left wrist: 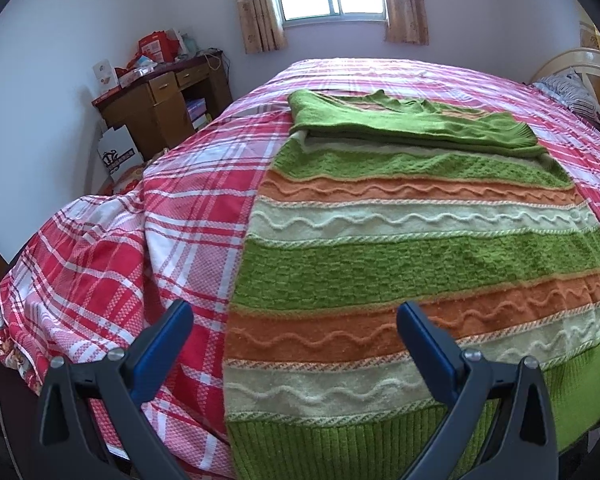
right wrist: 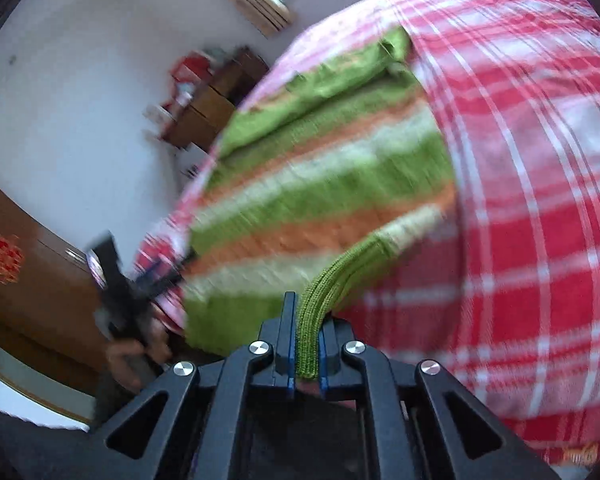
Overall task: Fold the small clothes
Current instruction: 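Grasp the ribbed hem with the left tool while the right tool holds the hem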
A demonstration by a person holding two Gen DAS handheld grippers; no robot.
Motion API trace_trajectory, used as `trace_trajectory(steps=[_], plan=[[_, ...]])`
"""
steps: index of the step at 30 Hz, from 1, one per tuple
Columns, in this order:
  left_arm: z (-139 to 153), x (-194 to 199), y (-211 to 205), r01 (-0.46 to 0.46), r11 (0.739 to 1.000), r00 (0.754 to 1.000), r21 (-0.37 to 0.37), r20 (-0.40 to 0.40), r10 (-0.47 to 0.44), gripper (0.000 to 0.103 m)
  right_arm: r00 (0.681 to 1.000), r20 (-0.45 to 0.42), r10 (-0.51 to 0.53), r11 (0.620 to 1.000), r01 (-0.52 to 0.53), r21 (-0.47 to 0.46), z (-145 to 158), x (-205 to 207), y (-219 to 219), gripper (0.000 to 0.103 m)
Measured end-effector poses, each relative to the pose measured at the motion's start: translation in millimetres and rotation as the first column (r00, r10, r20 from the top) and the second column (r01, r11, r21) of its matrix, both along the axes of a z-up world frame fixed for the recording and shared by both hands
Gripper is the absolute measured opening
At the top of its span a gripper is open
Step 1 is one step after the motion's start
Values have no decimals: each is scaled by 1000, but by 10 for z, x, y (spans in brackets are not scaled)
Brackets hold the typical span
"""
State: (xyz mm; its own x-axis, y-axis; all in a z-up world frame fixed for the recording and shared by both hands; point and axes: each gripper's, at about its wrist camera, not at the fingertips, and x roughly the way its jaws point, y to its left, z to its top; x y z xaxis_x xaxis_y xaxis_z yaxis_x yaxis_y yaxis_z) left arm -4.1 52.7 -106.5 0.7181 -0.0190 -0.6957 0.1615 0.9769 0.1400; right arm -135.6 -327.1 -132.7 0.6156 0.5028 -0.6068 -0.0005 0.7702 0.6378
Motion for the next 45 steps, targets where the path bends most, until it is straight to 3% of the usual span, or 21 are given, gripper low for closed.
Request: trace_trajectory(steps=[6,11,16,20,24,30,32,35,36,39,42,45], plan=[[75,73,148,-4,1000,1000,-16,-3,4,103,995,64,-74,997,76,-30,130,486,-78,7],[224,191,627,-18,992,1000,-129,-10,16,103,986,68,-152,986,156,-54,75,938,-202,7],[337,191,1009,-3,981,1000,-194,1,3,103,974,43,-222,971,225,-83,-109,1301,-324,7],[394,67,1080,129,972,991,-195,44,-123,102,966,3,-260,962,260,-86,-339,1472,-384,7],[389,-49,999,266,952,964,-148,63,-260,102,969,21,-248,958,248,-146,-287,1506,-309,7],[176,0,464,374,924,927,-81,52,-370,101,970,22,-242,958,242,-156,-299,1503,-294,7],[49,62,253,412,910,911,-46,29,-411,92,969,20,-246,957,246,-153,-302,1498,-296,7],[-158,157,35,430,901,903,46,-29,-430,63,970,16,-243,957,242,-159,-287,1497,-284,7],[-213,207,9,433,900,901,47,-56,-430,51,970,15,-242,957,241,-159,-287,1499,-284,7],[-157,356,171,427,888,894,-167,-69,-443,21,973,14,-232,960,231,-158,-289,1511,-290,7],[-141,530,353,338,900,923,-276,-88,-374,14,976,27,-215,972,216,-94,-297,1494,-343,8],[-182,713,579,232,861,938,-452,-129,-321,13,977,35,-210,977,208,34,-265,1435,-465,8]])
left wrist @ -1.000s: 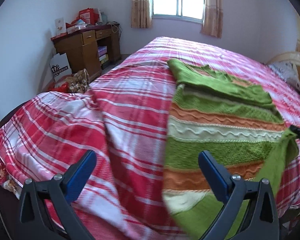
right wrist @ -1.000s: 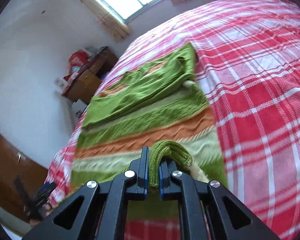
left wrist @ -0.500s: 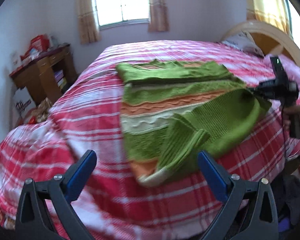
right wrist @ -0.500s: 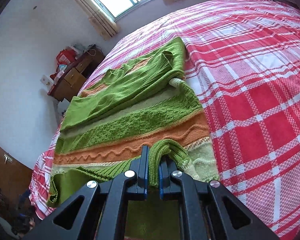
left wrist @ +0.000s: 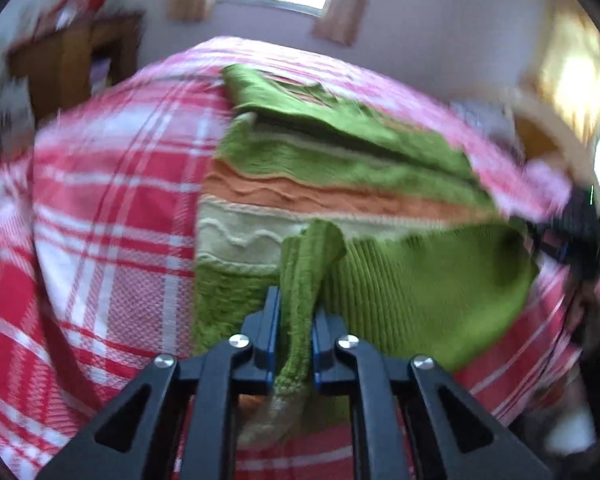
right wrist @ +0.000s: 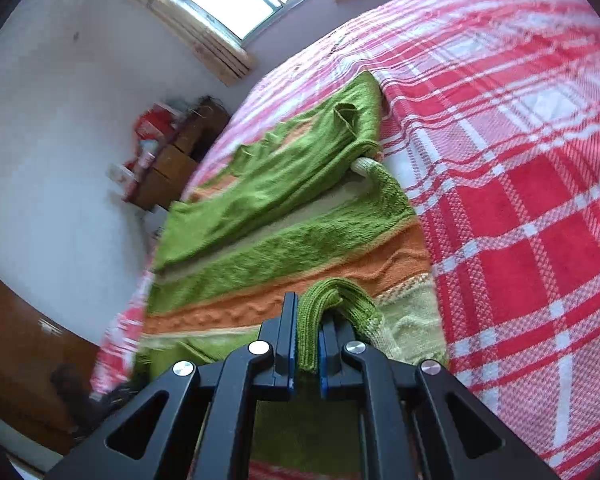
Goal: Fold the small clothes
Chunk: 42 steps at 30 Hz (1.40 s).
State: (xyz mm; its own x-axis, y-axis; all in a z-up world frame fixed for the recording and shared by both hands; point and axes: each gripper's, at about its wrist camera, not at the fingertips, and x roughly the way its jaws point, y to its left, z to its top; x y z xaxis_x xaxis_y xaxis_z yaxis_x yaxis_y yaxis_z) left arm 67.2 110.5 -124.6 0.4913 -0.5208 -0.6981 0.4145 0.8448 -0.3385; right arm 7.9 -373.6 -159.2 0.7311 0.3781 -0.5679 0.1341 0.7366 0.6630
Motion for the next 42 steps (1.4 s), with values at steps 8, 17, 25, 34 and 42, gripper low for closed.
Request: trace_trajectory(steps=[8,17,25,34,42], plan=[[-32,-55,-65,-12,1000,1000,3,15,12,15,997,79,24,997,-30,68,267,-225,-136,16],[-18,54,-70,-22,1000,1000,3,4,22,16,995,85,-43,915,5,404,38,-262,-495,76],[-5,44,-112,7,1000,1000,-3,15,-7,29,994,107,-30,994,18,104,333,-477,-418,76],[28,8,-241,20,998,999,57,42,-22,40,983,14,185,878,-159,-451,334,19,493,75],[29,-48,-189,-20,997,997,78,77,14,9,981,-86,172,761,-187,-621,40,175,694,32]])
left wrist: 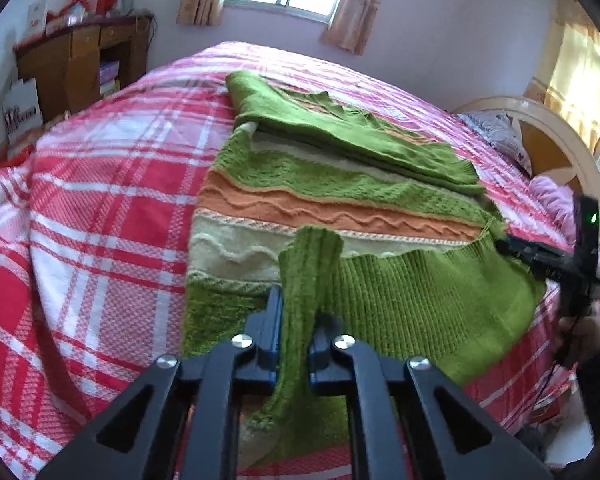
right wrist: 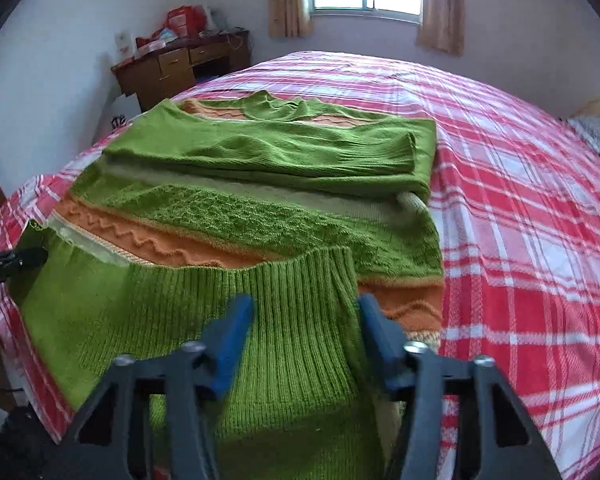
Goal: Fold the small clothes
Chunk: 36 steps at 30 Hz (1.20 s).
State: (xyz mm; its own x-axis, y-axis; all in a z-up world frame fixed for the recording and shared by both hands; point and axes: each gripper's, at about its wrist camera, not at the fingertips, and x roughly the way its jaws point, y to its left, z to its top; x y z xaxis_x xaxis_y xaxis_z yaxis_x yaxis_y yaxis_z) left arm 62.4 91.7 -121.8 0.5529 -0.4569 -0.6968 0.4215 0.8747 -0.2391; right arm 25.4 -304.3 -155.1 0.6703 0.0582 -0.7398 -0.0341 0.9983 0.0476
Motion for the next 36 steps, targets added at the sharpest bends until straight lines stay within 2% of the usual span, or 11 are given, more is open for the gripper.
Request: trace_trajectory(steps=[2,3,7,12,15,22,25,32,36], plan=[[19,-62,-46,10,999,999,40,41,-12,9,1000,-3,-14,998,14,59,25,-55,-73,18],[30,-87,-51,16,999,998,38,53,-18,9,1000,-4,-19,996,19,84,35,-85,-100,16],[72,-83,26,24,1000,998,-20,52,-23,9,999,13,-40,993,39,112,94,-274,-110,15],[60,-27,4,12,1000,999,-18,41,-12,9,997,22,-74,987,71,142,134,-361,-120,15],[-35,8,-75,11,999,1000,33,12,-12,10,997,-9,-77,981,77,176,50,-301,-136,16],[-7,-2,-41,-18,1000,1000,10,21,18,8,998,-20,-66,978,68,196,13,-256,-159,18],[94,1,6,-40,999,999,-16,35,41,7,997,-24,-70,981,73,180,73,-268,-139,14],[475,169,-5,-82,995,991,-59,99,88,5,991,114,-77,985,58,161,588,-312,-108,13],[594,361,-42,-112,991,985,-78,121,121,5,976,188,-107,990,87,111,813,-215,-101,13]])
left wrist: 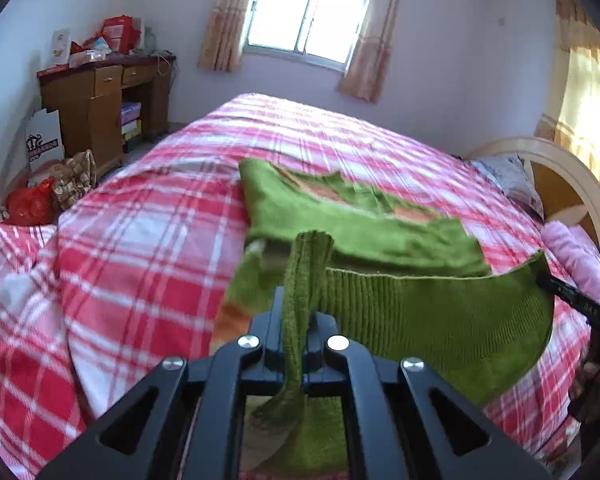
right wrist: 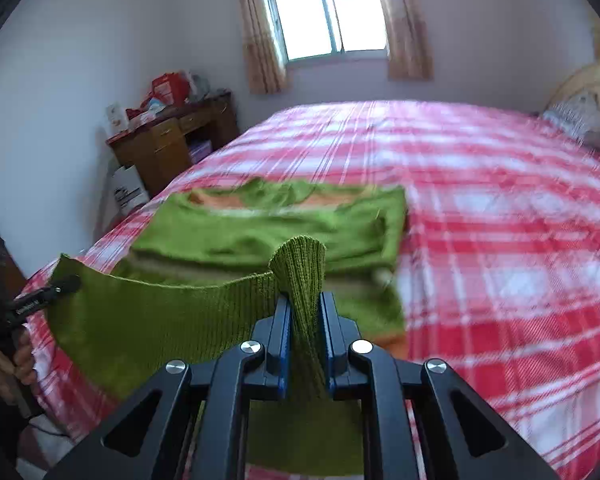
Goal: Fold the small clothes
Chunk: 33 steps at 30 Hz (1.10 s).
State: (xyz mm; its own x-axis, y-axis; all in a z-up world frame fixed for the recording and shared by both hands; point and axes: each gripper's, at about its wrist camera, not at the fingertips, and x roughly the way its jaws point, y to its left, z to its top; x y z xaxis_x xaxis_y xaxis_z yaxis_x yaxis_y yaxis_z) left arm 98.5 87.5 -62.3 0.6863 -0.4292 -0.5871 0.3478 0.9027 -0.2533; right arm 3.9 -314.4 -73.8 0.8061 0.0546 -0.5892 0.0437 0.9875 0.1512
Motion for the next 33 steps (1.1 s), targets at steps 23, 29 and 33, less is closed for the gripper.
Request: trace_trajectory(steps=[23,29,33], plan=[[32,1303,-428,-109,994,993,-18,-53,108,5,993,27,-111,986,113,-121,114,1292,-225,13],[43,1674,-576,-125,992,990,-12,-61,124,5,992,2,-129,980,128,-150,29,1730,-343,13],[28,1915,-696,-135,991,989,2,-53,135,5,991,-2,-137,974,134,-181,9,2050,-388,13]])
